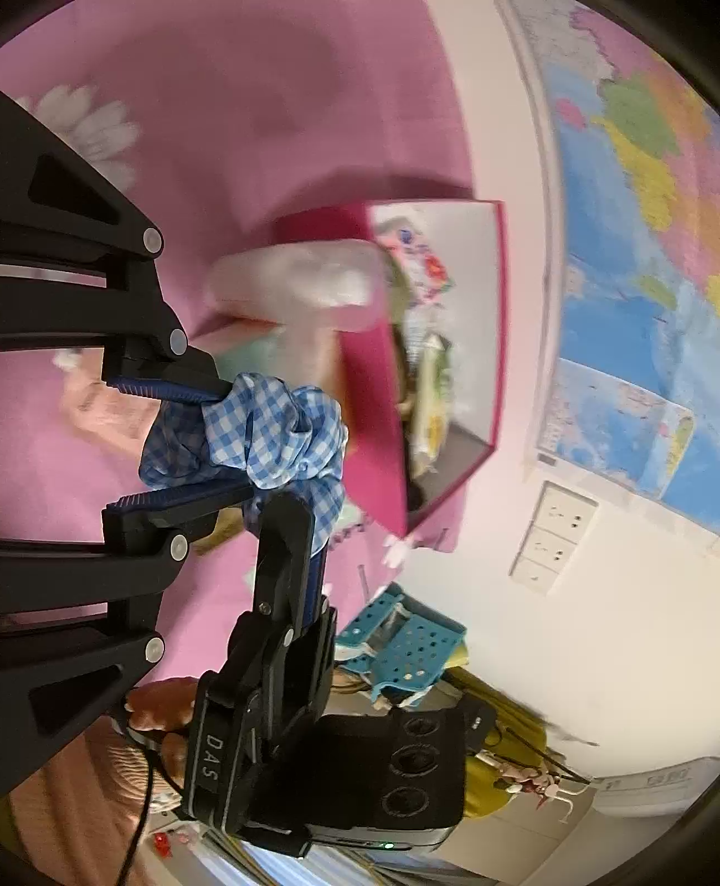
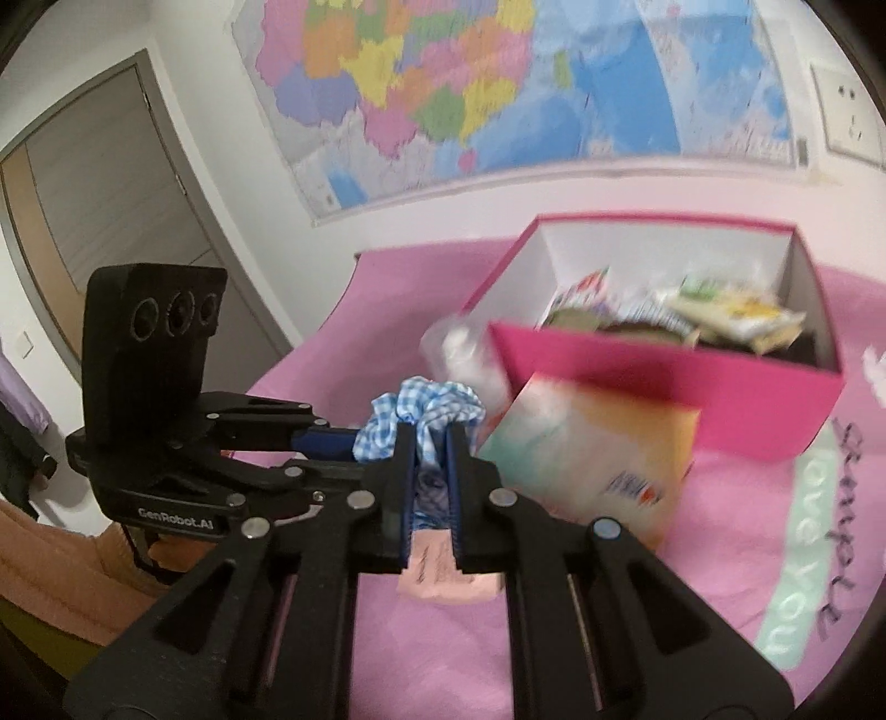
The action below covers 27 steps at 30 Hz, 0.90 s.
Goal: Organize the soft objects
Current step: 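Carry the scrunchie into the pink box and open the right tool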
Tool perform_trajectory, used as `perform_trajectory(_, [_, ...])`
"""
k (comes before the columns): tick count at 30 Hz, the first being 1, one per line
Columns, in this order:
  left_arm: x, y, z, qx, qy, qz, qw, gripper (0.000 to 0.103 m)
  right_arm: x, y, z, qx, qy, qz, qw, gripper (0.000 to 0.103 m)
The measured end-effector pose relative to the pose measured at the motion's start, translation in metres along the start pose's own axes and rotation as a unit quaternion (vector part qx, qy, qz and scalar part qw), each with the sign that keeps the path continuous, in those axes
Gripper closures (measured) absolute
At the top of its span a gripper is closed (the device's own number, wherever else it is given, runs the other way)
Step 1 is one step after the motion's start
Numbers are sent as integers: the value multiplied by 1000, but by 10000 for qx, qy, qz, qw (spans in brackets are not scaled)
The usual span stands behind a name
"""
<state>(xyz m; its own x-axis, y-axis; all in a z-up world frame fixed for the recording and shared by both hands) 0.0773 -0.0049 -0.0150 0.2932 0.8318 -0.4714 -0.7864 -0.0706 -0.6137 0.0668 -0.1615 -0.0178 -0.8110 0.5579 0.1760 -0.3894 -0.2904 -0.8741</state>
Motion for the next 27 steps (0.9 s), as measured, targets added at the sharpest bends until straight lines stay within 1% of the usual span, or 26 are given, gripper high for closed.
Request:
perform_trajectory(4, [-10,-27,-9,-94,-146,-111,9998,77,-14,-17,5,-197,145,38,9997,91])
perform_trajectory(5, [-8,-29,-3,-102,-138,-139,9998,77,-18,-20,6,-235,164,35,9996,91])
perform_trajectory(8, [-12,-48,-7,-177,-232,-231,9993,77,-34,-34,5,-352,227,-3,9991,91])
perform_trajectory(13, [-11,-79,-21,-264,-553,-277,9977,77,-63,-54,-1,-464,366,-145,9981,91])
perform_trajectory(16, [-7,-93,-33,-282,-822,-297,9958,77,-78,-61,-7,-468,435,-258,9976,91])
perform_trajectory(23, [-3,-115,-59,-134,-1136,-315,9929,77,-109,-70,-25,-371,671,-459,9960,91])
perform_trajectory(27, [1,-124,-74,41,-1212,-102,9926,77,-122,-72,-34,-334,789,-564,9947,91])
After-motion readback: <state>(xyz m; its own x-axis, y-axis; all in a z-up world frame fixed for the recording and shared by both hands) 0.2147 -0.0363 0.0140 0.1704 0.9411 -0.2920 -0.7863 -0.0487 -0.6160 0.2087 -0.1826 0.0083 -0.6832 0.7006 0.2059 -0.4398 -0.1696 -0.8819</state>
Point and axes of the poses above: each gripper's, at about its wrist camera, not at the fingertips, and z roughly against the way its jaws point, x to its left, y to its underside, the point moved 2 cm from there along -z, roughly the way its jaws point, and after that the axes turned 10 degrees about z, right-handed, at the moved point
